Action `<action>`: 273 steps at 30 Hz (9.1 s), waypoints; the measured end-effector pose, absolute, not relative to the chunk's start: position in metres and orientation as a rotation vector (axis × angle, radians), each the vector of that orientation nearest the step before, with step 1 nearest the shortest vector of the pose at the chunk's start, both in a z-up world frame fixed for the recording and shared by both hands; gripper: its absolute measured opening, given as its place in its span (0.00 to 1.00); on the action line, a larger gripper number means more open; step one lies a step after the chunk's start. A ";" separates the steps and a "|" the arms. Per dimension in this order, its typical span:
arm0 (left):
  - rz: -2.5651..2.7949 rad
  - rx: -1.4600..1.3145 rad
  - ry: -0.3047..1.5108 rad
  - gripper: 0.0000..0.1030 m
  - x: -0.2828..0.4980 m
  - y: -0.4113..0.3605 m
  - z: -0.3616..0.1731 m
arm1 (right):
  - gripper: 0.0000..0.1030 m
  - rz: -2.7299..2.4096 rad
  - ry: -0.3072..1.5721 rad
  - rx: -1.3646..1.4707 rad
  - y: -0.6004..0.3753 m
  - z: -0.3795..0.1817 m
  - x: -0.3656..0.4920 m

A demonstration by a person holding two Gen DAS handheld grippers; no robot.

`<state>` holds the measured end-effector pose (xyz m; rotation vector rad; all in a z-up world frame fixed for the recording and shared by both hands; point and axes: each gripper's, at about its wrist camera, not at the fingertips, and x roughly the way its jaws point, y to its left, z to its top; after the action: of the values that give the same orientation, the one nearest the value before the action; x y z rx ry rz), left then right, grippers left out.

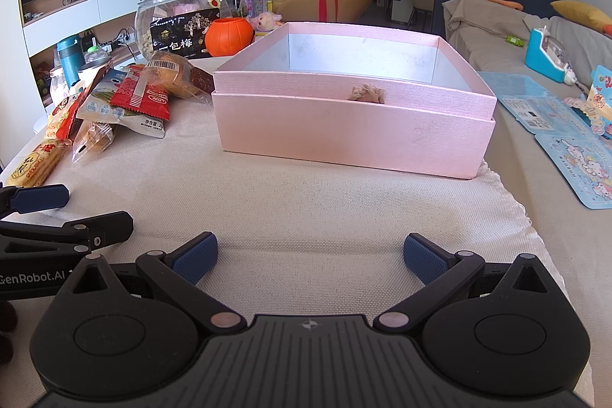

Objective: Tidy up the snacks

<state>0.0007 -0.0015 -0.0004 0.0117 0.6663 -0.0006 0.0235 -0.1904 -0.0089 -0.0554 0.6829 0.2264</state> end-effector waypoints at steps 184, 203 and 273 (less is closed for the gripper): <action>-0.140 -0.117 0.574 0.41 0.073 0.063 0.061 | 0.71 0.190 0.584 -0.050 -0.212 0.111 0.149; 0.205 -0.400 0.607 0.41 0.109 0.197 0.045 | 0.73 0.342 0.702 -0.073 -0.178 0.003 0.064; -0.229 -0.100 0.538 0.23 0.065 0.072 0.074 | 0.54 0.526 0.776 -0.238 -0.098 0.015 0.077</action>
<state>0.0649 0.0715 0.0735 -0.1001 0.5375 -0.2292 0.0773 -0.0982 0.0150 -0.2376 0.7756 0.5261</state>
